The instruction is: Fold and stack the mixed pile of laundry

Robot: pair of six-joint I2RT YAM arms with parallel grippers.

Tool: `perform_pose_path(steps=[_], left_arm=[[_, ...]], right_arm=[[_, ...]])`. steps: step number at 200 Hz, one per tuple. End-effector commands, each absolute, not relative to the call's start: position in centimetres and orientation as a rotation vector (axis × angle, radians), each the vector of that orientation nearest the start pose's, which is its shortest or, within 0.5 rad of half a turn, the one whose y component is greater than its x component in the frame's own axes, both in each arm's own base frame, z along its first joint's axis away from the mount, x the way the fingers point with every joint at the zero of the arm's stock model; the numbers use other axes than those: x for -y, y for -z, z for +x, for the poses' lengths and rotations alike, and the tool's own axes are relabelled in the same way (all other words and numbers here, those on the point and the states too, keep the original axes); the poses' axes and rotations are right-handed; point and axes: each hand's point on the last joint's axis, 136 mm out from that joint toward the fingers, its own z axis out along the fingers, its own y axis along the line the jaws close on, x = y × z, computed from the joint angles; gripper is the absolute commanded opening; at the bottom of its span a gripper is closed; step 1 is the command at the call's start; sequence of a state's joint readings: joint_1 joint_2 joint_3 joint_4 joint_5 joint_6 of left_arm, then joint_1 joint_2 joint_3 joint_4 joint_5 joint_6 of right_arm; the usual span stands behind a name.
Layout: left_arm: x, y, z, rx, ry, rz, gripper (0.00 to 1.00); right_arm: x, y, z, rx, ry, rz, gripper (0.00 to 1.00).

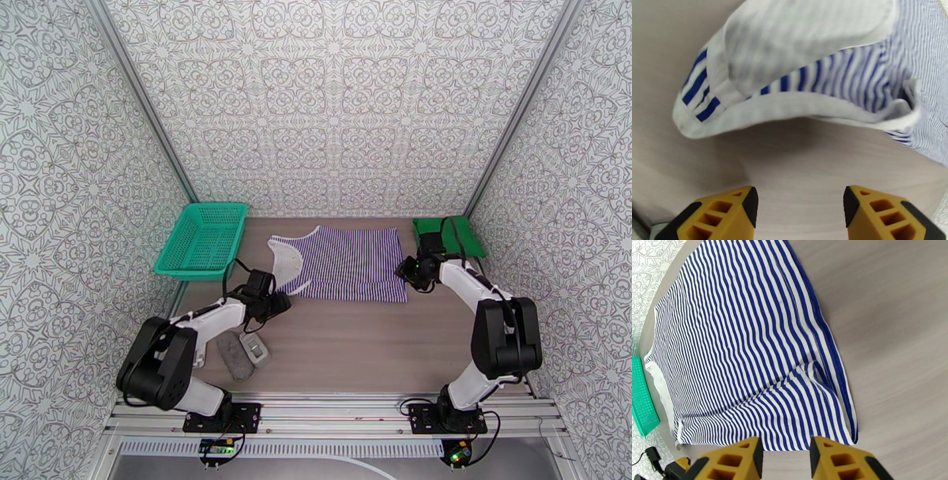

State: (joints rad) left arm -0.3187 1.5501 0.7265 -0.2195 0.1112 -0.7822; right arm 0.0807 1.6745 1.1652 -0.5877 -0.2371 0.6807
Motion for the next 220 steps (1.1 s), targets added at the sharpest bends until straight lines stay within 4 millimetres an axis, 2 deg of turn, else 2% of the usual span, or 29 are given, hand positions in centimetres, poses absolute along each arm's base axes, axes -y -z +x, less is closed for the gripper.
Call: perform_pose_path(steps=[1,27,69,114,182,202,220], left_arm=[[14.8,-3.5,35.6,-2.532,0.646,-0.605,0.6],[13.7,-3.7,37.6,-2.478,0.535,-0.609,0.56],[12.0,-4.9,40.0,-2.487,0.393,-0.541,0.57],[11.9,-5.8,41.7,-2.496,0.338,-0.477,0.57],[11.8,-4.1,44.5,-2.569,0.317,-0.411,0.56],[11.8,-6.1,44.3,-2.55,0.312,-0.388,0.56],[10.9,-8.5,42.6,-2.533,0.277,-0.39,0.59]], right_arm=[[-8.0,-9.9,39.3,-2.633,-0.588,0.701,0.37],[-8.1,-10.1,39.1,-2.632,-0.591,0.684,0.37],[-8.0,-10.1,39.1,-2.633,-0.588,0.673,0.37],[-8.3,-9.6,39.5,-2.637,-0.608,0.676,0.37],[-8.5,-9.5,39.6,-2.649,-0.612,0.665,0.37],[-8.4,-9.6,39.3,-2.654,-0.607,0.655,0.37],[-8.3,-9.9,39.1,-2.651,-0.6,0.647,0.37]])
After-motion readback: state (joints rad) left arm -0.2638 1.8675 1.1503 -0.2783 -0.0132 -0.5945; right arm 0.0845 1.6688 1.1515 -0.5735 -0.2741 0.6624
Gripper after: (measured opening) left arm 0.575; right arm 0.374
